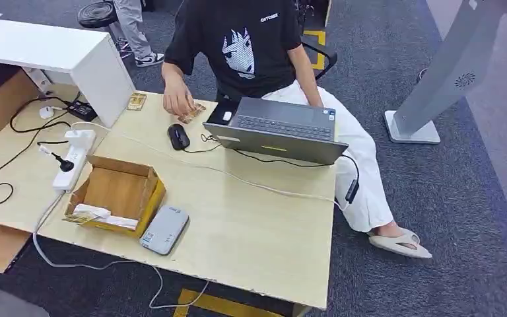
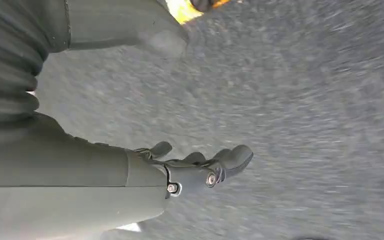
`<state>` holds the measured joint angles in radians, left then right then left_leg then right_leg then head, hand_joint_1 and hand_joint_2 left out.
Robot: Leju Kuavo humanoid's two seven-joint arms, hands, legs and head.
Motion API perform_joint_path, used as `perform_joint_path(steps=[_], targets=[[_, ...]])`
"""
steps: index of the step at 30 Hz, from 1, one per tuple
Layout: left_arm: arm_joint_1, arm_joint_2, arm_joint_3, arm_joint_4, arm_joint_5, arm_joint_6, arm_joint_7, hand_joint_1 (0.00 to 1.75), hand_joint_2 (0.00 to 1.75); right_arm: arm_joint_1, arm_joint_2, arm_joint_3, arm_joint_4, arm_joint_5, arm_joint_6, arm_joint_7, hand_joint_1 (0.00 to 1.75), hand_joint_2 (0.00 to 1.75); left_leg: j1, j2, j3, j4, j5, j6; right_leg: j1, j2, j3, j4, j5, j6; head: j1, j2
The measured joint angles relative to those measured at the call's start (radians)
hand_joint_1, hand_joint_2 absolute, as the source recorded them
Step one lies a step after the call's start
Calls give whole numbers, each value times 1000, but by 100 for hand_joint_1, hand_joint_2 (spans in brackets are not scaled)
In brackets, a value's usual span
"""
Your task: Pass the card to the sensor for recognition and then transmit it.
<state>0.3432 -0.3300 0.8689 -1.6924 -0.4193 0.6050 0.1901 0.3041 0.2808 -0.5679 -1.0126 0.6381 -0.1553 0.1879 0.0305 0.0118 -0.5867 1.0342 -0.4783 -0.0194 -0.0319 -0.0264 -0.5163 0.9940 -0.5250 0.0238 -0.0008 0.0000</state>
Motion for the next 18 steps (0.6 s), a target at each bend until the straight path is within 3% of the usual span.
perform_joint_path(steps=[2, 3, 7, 11, 14, 16, 18], targets=[[8, -15, -6, 143, 38, 25, 144, 0, 175, -20, 0, -37, 49, 50, 4, -55, 0, 175, 0, 0, 1, 0, -1, 0, 0, 1, 1, 0, 0, 0, -2, 0], [23, -21, -26, 186, 58, 52, 173, 0, 175, -26, 0, -59, 67, 68, 5, -75, 0, 175, 0, 0, 0, 0, -1, 1, 0, 0, 1, -1, 0, 0, 1, 0], [60, -37, -105, 276, 77, 86, 238, 0, 175, -35, 0, -120, 120, 97, 8, -97, 0, 175, 0, -6, -2, 1, -1, 1, 0, -4, 2, -1, 0, 1, 2, 0], [72, -39, -132, 308, 69, 84, 260, 0, 175, -38, 0, -145, 144, 104, 9, -99, 0, 175, 0, -6, -2, 0, -1, 1, 0, -4, 2, -1, 0, 0, 2, 0], [81, -39, -165, 343, 1, -18, 285, 0, 175, -42, 0, -159, 159, 85, 12, -94, 0, 175, 0, -6, -1, 0, -1, 1, 0, -5, 2, -1, 0, 0, 2, 0], [75, -40, -188, 389, -76, -116, 226, 0, 175, -42, 0, -158, 163, 44, 5, -63, 0, 175, 0, -6, -1, 0, -1, 1, 0, -5, 2, -1, 0, 0, 2, 0], [54, -41, -196, 452, -245, -238, 141, 0, 175, -41, 0, -146, 165, -14, -16, -29, 0, 175, 0, -6, -1, 0, 0, 1, 0, -5, 2, -1, 0, 0, 2, 0]])
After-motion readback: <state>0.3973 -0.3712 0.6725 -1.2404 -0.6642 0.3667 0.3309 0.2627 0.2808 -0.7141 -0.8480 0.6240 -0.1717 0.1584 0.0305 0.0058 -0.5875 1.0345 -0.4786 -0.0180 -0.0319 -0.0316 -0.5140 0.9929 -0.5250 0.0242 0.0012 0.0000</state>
